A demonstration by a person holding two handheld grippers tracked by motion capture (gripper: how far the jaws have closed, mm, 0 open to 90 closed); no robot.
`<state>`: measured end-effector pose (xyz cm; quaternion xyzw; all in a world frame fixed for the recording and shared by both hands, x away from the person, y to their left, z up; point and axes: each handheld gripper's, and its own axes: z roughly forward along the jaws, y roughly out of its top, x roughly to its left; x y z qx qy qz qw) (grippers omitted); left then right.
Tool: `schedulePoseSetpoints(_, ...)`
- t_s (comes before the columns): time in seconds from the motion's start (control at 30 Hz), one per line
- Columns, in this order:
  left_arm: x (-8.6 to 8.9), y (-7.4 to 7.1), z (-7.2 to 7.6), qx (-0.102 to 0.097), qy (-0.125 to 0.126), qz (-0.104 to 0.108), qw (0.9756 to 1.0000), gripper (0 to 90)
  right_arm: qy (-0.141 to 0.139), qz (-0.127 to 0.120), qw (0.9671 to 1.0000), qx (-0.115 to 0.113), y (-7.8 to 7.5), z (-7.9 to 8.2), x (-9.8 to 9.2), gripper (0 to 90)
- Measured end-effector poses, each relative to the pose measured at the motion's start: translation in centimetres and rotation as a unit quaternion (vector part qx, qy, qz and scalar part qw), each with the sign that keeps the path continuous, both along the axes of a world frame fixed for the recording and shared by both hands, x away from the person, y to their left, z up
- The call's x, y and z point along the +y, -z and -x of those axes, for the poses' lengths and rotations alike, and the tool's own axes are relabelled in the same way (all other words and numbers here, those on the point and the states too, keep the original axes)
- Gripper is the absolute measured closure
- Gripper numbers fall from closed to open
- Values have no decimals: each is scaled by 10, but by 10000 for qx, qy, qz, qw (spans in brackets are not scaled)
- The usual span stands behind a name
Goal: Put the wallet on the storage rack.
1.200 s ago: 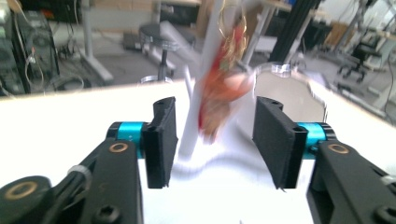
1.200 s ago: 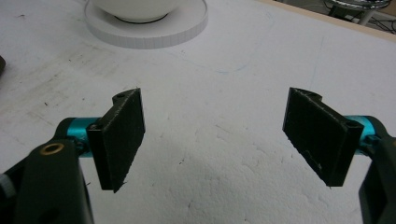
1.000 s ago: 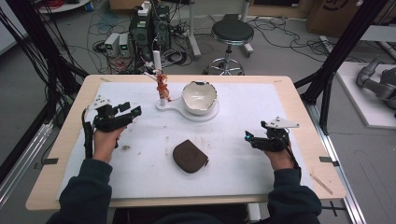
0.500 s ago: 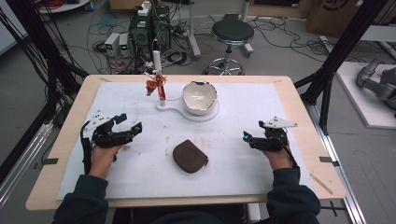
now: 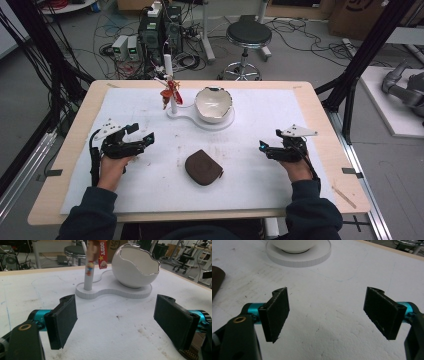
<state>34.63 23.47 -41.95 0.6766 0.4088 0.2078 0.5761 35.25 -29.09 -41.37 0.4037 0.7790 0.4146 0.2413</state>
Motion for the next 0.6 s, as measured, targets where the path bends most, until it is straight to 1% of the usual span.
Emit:
schedulePoseSetpoints(0.17, 0, 1, -1, 44, -19, -7, 10000, 186, -135, -20, 9999, 38, -1, 1, 5, 210)
schedulePoseSetpoints(0.3, 0, 2, -2, 95, -18, -34, 9999, 186, -220, -95, 9997, 84, -1, 2, 10, 210)
schedulePoseSetpoints(0.33, 0, 2, -2, 95, -11, -66, 9999, 186, -333, -165, 9992, 112, -1, 2, 14, 210)
schedulePoseSetpoints(0.4, -2, 1, 0, 124, -12, -108, 9999, 186, -433, -283, 9985, 162, -1, 1, 19, 211)
schedulePoseSetpoints(0.43, -3, 1, 1, 122, 0, -133, 9998, 187, -505, -319, 9980, 216, -1, 1, 24, 210)
schedulePoseSetpoints(0.47, -3, 1, 1, 122, 0, -133, 9998, 187, -600, -306, 9975, 211, -1, 1, 29, 210)
schedulePoseSetpoints(0.6, -14, 2, 2, 143, 91, -245, 9996, 191, -992, -438, 9937, 280, 0, 3, 51, 210)
